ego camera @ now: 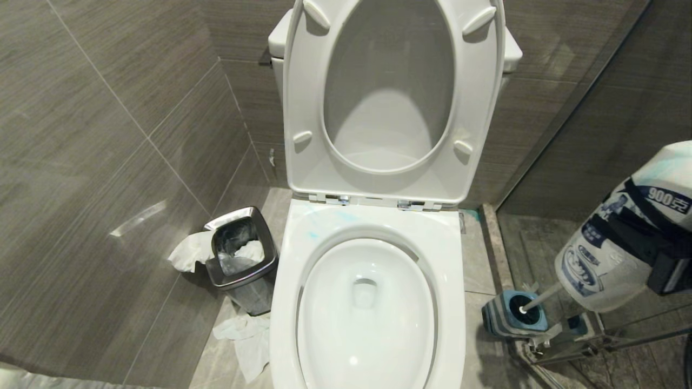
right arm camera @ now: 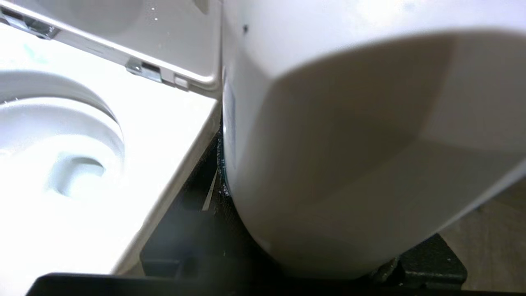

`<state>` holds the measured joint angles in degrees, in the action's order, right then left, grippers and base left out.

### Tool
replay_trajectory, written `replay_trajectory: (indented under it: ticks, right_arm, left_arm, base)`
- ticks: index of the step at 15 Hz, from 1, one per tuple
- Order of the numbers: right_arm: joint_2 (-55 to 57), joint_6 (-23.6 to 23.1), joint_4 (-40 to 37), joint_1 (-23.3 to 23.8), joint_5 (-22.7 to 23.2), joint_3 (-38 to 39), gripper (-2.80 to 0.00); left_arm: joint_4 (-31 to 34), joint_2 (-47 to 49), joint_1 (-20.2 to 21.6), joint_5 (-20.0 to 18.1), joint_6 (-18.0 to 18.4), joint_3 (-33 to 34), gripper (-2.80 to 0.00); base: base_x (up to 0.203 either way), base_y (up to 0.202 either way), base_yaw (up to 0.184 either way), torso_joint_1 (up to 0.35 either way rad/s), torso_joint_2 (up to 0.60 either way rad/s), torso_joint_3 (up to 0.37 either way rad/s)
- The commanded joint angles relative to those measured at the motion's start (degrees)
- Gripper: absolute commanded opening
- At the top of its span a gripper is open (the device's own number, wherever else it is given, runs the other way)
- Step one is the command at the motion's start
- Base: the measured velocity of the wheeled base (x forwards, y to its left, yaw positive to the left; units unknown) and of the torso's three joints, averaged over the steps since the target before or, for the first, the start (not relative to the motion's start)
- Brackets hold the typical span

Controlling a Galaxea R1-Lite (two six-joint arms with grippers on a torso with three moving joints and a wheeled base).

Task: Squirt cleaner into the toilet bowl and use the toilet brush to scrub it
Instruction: Pour in the cleaning agent

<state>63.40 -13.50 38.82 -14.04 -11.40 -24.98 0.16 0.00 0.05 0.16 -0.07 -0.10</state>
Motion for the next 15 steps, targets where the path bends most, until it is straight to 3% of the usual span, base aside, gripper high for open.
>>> replay_trajectory:
  ticks: [1,3,5,8,11,15]
  right_arm:
    - [10.2,-0.4,5.8,-9.8,-10.0,-1.0,-2.8]
    - [13.9,-2.2,8.7,-15.8,-15.9,-1.5,-2.8]
    - [16.7,-4.9,9.4,-18.1,-17.6,-3.3,-2.8]
    - [21.5,-5.3,9.5,-21.4,-20.8,-6.8,-2.8]
    - [24.5,-7.7,9.4,-22.2,-22.5,-8.8,-2.8]
    - [25.9,-16.7,8.9,-22.1,-23.0,-9.2,-2.8]
  left_arm:
    - [0.0,0.1,0.0,0.0,0.0,0.0,-2.8]
    - [0.0,0.1,0.0,0.0,0.0,0.0,-2.8]
    - [0.0,0.1,0.0,0.0,0.0,0.0,-2.8]
    - [-0.1,0.1,0.0,0.0,0.0,0.0,-2.8]
    - [-0.1,0.1,0.0,0.0,0.0,0.0,-2.8]
    - [0.0,0.1,0.0,0.0,0.0,0.0,-2.8]
  base:
    - [0.0,0.0,0.0,0.0,0.0,0.0]
    - [0.0,0.0,0.0,0.0,0.0,0.0]
    - [0.0,0.0,0.0,0.0,0.0,0.0]
    - [0.0,0.0,0.0,0.0,0.0,0.0]
    - [0.0,0.0,0.0,0.0,0.0,0.0]
    - [0.0,0.0,0.0,0.0,0.0,0.0]
